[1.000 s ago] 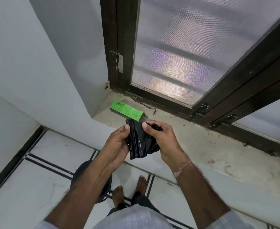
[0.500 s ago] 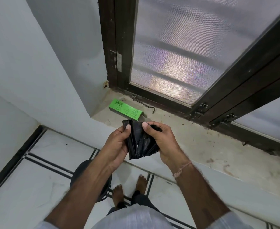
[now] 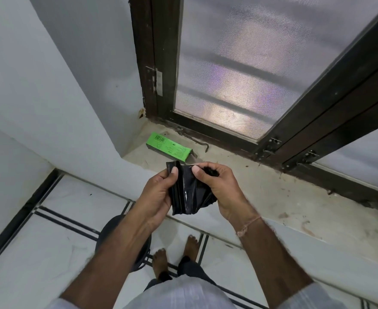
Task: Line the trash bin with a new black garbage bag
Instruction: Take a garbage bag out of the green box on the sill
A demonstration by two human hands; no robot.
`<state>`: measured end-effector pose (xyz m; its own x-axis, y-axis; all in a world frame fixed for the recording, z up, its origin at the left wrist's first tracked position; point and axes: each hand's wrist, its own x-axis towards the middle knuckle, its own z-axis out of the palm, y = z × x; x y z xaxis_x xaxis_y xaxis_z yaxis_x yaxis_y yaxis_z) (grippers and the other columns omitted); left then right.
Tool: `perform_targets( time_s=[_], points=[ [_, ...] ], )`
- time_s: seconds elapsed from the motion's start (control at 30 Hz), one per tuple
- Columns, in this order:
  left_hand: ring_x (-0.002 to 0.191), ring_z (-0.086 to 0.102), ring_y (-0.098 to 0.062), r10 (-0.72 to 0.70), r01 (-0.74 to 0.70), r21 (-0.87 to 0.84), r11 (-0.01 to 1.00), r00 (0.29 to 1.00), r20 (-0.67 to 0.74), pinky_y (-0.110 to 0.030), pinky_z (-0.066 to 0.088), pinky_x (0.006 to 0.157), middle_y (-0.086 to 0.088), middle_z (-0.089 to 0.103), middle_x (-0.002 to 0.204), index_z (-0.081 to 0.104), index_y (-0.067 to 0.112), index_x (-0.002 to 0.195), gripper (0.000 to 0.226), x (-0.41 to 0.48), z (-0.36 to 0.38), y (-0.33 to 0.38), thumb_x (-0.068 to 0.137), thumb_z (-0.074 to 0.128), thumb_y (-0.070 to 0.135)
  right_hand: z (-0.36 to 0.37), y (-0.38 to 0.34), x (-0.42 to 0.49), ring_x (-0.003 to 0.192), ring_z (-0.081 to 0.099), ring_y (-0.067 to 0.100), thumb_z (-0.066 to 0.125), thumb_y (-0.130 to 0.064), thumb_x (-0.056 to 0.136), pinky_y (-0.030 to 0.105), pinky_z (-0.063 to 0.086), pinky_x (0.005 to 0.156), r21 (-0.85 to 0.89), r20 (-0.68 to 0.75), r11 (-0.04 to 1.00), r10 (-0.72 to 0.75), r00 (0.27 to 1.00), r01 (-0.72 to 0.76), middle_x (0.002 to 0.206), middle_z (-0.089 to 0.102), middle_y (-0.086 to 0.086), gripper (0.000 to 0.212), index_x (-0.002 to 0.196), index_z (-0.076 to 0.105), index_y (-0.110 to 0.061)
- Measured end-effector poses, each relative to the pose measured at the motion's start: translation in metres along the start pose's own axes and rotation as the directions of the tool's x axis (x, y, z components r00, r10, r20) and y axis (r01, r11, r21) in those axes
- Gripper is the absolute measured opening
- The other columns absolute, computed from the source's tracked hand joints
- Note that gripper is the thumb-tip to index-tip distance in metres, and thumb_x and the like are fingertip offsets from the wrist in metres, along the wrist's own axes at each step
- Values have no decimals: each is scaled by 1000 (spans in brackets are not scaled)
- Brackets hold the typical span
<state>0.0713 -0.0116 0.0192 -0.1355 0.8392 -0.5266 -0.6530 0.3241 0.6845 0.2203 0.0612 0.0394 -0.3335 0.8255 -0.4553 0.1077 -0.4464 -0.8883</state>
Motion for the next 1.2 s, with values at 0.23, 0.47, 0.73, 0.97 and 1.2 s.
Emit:
perform_targets(
  time_s=[0.23, 0.47, 0.73, 0.97, 1.2],
  points=[
    [102, 72, -30, 4, -4, 4, 1000, 1000, -31, -46, 56, 96, -18, 76, 108, 76, 7, 111, 34, 2, 2, -3, 89, 69, 32, 4, 2, -1, 62, 66, 17, 83, -26, 86, 26, 48, 46, 10, 11, 1000, 5, 1000, -5, 79, 74, 7, 21, 99, 80, -10],
    [110, 69, -36, -21, 18, -30, 999, 995, -94, -56, 50, 105, -25, 72, 117, 74, 2, 112, 38, 2, 4, -5, 86, 71, 30, 7, 6, 0, 66, 66, 17, 79, -22, 90, 32, 50, 52, 4, -12, 1000, -14, 1000, 14, 79, 73, 3, 8, 95, 79, -15],
    [104, 69, -31, -13, 10, -24, 1000, 994, -113, -52, 51, 104, -20, 74, 111, 73, 3, 117, 41, 3, 5, -6, 85, 73, 29, 7, 6, 0, 70, 72, 16, 82, -25, 86, 31, 52, 56, 39, 2, 999, -8, 1000, 8, 84, 78, 6, 16, 99, 82, -15],
    [102, 72, -30, 15, -16, -6, 1000, 993, -119, -45, 57, 96, -22, 75, 110, 77, 5, 109, 38, 4, 7, -8, 80, 76, 29, 8, 9, 4, 67, 69, 14, 83, -19, 87, 26, 51, 50, 20, -52, 999, -43, 998, 44, 79, 76, 5, 11, 94, 80, -11],
    [89, 74, -26, -1, -13, -83, 996, 986, -164, -43, 61, 87, -15, 78, 92, 80, 8, 92, 26, 10, 13, -10, 72, 78, 25, 16, 16, 7, 62, 62, 19, 78, -15, 91, 26, 48, 44, -40, -129, 993, -113, 985, 109, 73, 69, 0, 6, 85, 77, -17]
  ],
)
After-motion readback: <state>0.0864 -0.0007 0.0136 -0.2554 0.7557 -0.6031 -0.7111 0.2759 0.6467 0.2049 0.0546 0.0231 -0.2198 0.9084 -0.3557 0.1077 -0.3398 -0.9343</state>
